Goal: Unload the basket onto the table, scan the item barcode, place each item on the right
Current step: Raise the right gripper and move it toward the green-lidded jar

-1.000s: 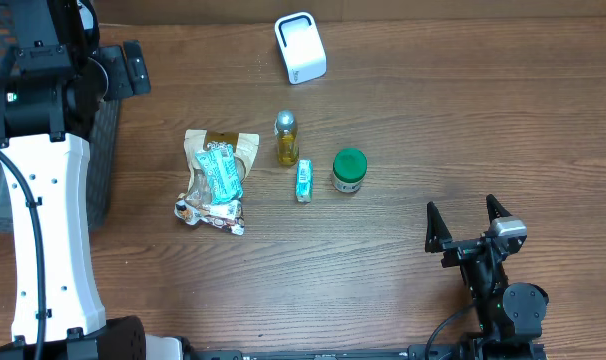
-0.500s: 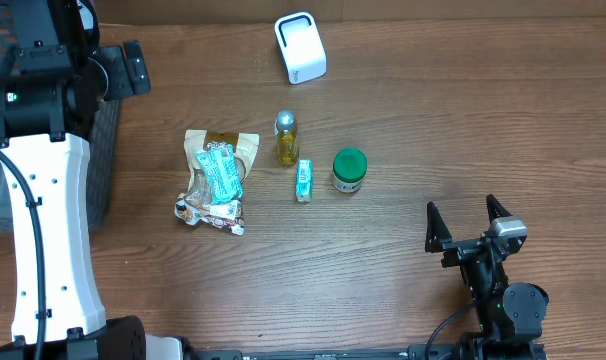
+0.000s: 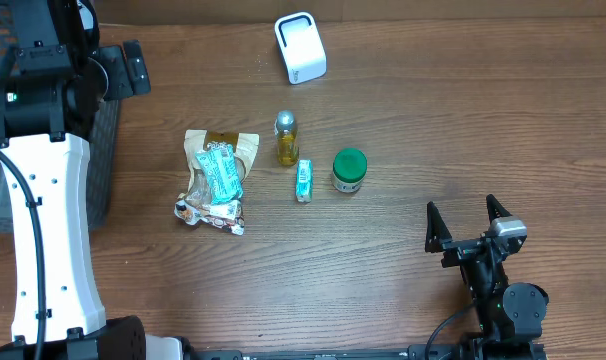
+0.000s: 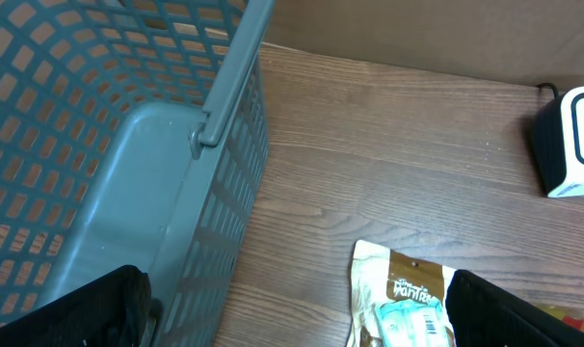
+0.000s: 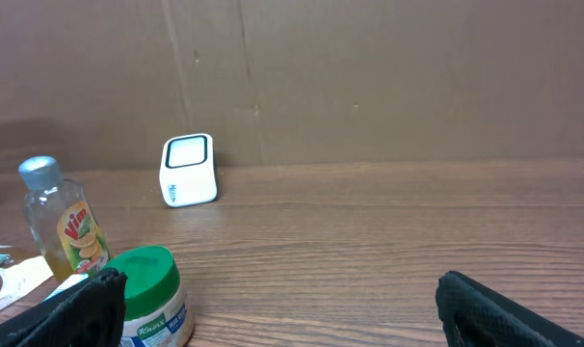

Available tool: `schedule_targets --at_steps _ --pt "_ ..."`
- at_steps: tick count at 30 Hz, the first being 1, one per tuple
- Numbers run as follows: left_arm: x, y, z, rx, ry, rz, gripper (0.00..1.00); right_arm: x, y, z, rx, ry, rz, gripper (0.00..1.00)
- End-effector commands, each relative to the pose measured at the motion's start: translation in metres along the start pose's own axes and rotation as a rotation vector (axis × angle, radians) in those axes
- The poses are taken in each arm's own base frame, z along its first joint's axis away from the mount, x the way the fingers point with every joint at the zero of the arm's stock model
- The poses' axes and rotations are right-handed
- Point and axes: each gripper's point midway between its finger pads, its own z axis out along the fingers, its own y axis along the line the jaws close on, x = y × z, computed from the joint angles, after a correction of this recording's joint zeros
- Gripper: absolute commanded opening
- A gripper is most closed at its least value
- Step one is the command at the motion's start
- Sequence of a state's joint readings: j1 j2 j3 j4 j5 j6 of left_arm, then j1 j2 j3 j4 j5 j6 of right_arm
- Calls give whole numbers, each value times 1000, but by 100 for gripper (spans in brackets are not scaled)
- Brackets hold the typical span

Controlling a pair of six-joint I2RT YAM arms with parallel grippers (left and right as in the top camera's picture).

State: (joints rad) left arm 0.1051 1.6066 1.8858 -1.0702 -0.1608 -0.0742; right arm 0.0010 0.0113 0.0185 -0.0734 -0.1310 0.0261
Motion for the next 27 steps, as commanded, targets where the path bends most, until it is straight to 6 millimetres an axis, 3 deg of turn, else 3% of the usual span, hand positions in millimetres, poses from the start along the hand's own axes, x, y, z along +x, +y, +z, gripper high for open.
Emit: schedule_targets --at_steps 1,4,8,18,27 --pt "1 -1 2 1 5 17 99 3 6 0 -34 4 3 100" --pt "1 -1 2 1 5 17 100 3 14 0 -81 7 36 100" --pt "1 -1 2 1 5 17 99 3 15 0 -83 16 267 100" --pt "1 -1 2 1 5 17 99 2 20 -1 -111 26 399 100" --pt "1 -1 2 1 5 17 100 -93 35 -29 -136 -28 325 100"
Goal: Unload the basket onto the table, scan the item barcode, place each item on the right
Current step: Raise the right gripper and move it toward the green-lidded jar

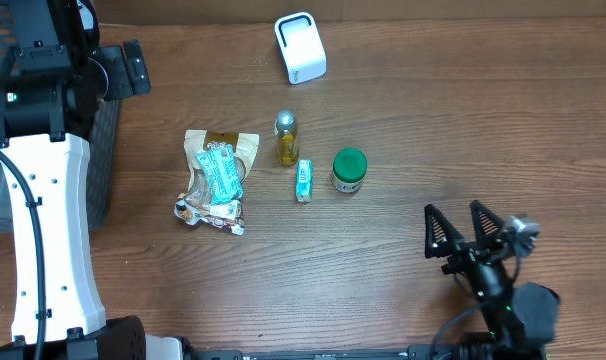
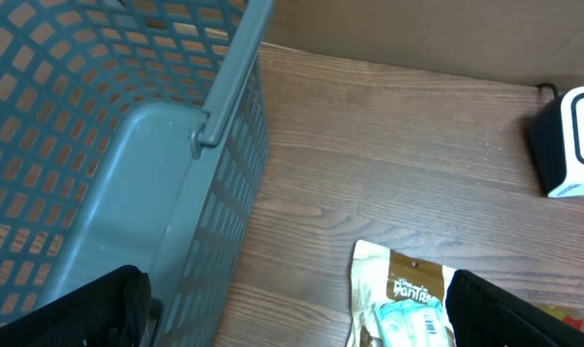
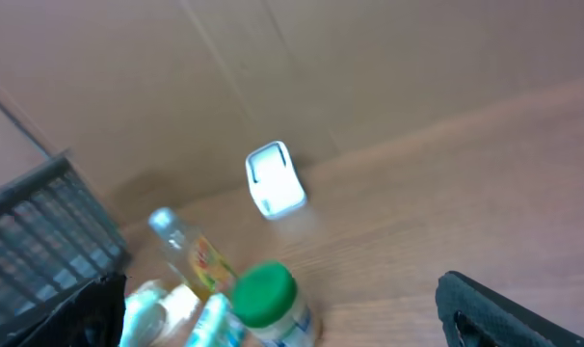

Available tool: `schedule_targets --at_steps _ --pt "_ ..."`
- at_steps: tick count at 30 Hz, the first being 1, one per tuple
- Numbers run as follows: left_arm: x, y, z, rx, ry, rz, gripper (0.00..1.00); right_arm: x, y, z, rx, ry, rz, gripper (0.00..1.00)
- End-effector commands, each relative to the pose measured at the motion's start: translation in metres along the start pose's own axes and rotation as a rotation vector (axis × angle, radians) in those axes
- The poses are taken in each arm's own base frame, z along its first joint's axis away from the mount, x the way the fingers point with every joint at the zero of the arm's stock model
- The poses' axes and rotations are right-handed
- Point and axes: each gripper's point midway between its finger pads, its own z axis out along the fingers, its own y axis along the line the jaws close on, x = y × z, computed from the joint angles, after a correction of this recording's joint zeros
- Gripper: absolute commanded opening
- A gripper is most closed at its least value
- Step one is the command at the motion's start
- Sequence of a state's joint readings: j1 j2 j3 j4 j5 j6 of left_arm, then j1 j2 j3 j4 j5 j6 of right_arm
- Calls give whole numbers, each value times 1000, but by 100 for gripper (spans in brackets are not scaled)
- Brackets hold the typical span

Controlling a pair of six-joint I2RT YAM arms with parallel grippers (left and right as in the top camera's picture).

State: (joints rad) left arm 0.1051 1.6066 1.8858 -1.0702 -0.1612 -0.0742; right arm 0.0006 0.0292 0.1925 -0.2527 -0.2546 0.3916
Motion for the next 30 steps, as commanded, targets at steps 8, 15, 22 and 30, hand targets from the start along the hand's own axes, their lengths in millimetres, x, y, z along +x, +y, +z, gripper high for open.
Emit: schedule_targets --at_steps 8,15,22,30 --pt "1 -1 2 1 5 17 100 -115 61 -15 38 70 -7 100" --pt "1 -1 2 1 5 17 100 -95 47 24 190 475 124 100" --pt "1 -1 2 1 5 17 99 -50 44 68 111 703 247 100" --pt "1 -1 2 1 5 17 100 3 47 98 23 925 378 100"
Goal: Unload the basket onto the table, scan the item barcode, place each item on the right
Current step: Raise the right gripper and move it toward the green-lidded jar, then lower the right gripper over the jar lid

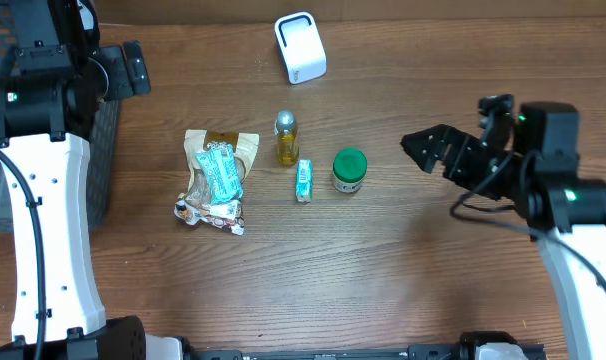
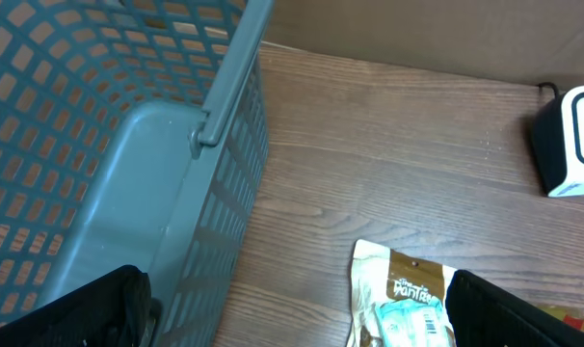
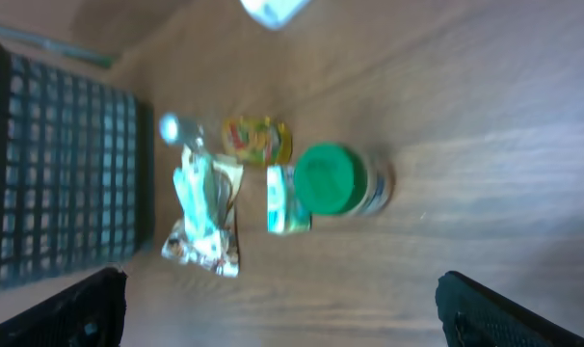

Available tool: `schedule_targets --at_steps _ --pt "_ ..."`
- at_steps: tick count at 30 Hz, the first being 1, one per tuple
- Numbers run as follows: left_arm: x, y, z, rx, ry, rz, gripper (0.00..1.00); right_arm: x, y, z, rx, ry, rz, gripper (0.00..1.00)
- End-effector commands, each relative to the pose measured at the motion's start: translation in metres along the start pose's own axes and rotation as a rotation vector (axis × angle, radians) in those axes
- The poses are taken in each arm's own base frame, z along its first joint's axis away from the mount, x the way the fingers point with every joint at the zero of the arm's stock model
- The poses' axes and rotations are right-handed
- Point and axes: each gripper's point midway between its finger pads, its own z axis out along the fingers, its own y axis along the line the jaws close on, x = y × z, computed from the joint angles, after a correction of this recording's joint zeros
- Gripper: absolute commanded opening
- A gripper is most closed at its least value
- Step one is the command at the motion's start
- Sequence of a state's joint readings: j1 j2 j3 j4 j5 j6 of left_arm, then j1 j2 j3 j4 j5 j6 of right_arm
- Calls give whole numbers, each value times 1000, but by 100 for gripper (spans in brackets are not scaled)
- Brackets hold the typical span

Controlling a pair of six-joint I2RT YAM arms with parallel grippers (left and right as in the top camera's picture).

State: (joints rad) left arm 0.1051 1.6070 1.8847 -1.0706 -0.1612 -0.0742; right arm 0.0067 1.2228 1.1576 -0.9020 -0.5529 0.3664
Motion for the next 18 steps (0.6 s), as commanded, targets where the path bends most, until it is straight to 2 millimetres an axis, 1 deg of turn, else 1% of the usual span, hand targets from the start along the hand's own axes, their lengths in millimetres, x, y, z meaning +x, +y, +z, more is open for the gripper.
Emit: schedule_targets --at_steps 1,3,5,6,9,12,16,18 --pt "0 -1 1 1 3 16 100 14 10 21 -49 114 13 100" --pt "0 -1 1 1 3 16 100 21 2 34 18 143 20 100" --pt "0 -1 1 1 3 16 100 24 -7 42 113 136 48 100" --pt "0 -1 1 1 3 16 100 25 -13 46 170 121 68 100" --pt "0 -1 1 1 3 16 99 26 -21 50 305 52 146 100" --pt "0 -1 1 1 3 16 100 28 -17 55 381 -17 161 100" --pt "0 -1 1 1 3 16 100 35 -2 65 421 -62 57 100" --pt "0 -1 1 1 3 16 100 40 0 71 449 -70 16 100"
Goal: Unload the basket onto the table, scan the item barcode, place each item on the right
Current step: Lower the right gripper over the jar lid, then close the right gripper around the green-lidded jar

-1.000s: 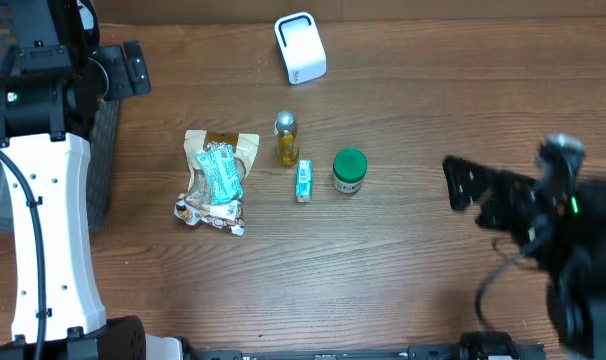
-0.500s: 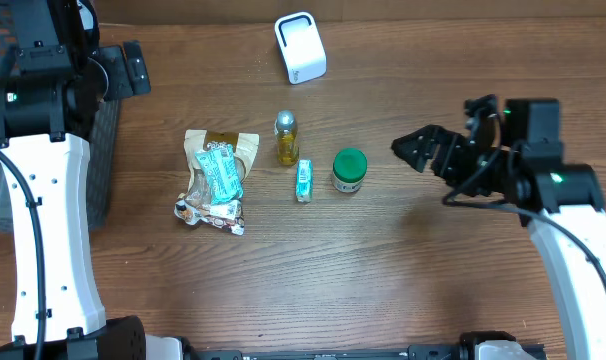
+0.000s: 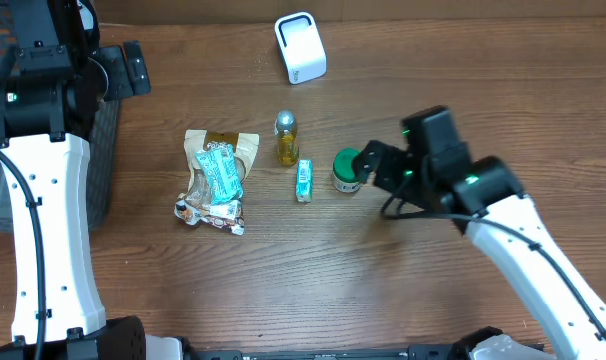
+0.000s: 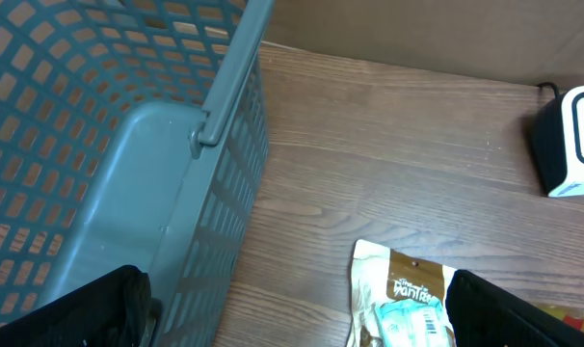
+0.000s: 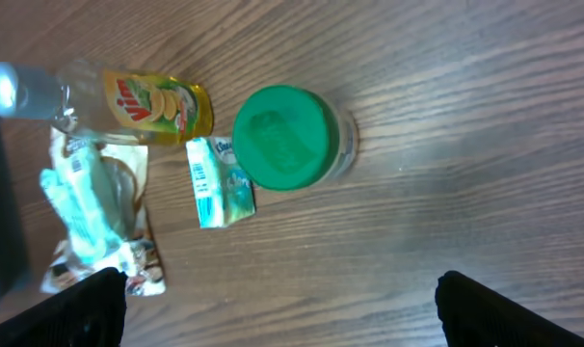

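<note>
A green-lidded jar (image 3: 348, 170) stands mid-table beside a small teal box (image 3: 303, 181) and a yellow bottle (image 3: 286, 139). A tan snack pouch (image 3: 220, 163) lies further left. The white scanner (image 3: 300, 47) sits at the back. My right gripper (image 3: 371, 166) hovers open just right of the jar. In the right wrist view the jar (image 5: 284, 137) lies above the gap between the fingers, with bare wood between them. My left gripper (image 4: 292, 323) is open over the basket's edge, holding nothing.
A grey mesh basket (image 4: 128, 145) stands at the left table edge under the left arm. Small crumpled packets (image 3: 211, 212) lie below the pouch. The scanner (image 4: 570, 143) shows at the right edge of the left wrist view.
My right gripper has moved left, from open wood right of the items to just beside the green-lidded jar. The jar looks larger in its camera. The left arm has not moved.
My right arm was low at the table's near right edge, looking level across the items. It then tilted up there, then stood over the table's right middle looking down. Now it hovers beside the jar. The left arm and all items stayed put.
</note>
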Available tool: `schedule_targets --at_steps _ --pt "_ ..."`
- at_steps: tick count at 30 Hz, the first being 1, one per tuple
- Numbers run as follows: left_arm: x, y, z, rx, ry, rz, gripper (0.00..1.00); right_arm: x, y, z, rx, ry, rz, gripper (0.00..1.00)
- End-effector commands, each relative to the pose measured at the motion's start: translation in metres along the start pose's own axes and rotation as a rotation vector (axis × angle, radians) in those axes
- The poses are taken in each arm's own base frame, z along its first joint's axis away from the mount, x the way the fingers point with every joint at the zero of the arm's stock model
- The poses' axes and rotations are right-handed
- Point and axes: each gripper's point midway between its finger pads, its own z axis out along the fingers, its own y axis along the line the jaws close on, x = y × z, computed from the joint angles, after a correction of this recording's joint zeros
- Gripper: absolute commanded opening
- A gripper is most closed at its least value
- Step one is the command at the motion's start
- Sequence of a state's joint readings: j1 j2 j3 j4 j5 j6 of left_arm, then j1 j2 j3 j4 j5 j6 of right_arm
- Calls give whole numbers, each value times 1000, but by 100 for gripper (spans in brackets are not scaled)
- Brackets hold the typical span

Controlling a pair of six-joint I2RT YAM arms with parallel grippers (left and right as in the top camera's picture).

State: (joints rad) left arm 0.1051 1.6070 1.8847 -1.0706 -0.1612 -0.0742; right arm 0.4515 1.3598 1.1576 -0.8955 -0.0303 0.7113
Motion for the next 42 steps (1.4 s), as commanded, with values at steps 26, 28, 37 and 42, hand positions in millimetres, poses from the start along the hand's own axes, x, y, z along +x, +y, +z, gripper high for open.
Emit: schedule_targets --at_steps 26,28,37,42 --pt "0 -1 1 2 3 16 100 -41 38 -10 39 31 81 100" --pt "0 -1 1 1 3 16 100 -45 41 -19 49 32 84 100" --pt "0 -1 1 1 3 16 99 -24 21 34 190 170 89 100" --pt "0 -1 1 1 3 16 100 -15 16 65 241 221 88 100"
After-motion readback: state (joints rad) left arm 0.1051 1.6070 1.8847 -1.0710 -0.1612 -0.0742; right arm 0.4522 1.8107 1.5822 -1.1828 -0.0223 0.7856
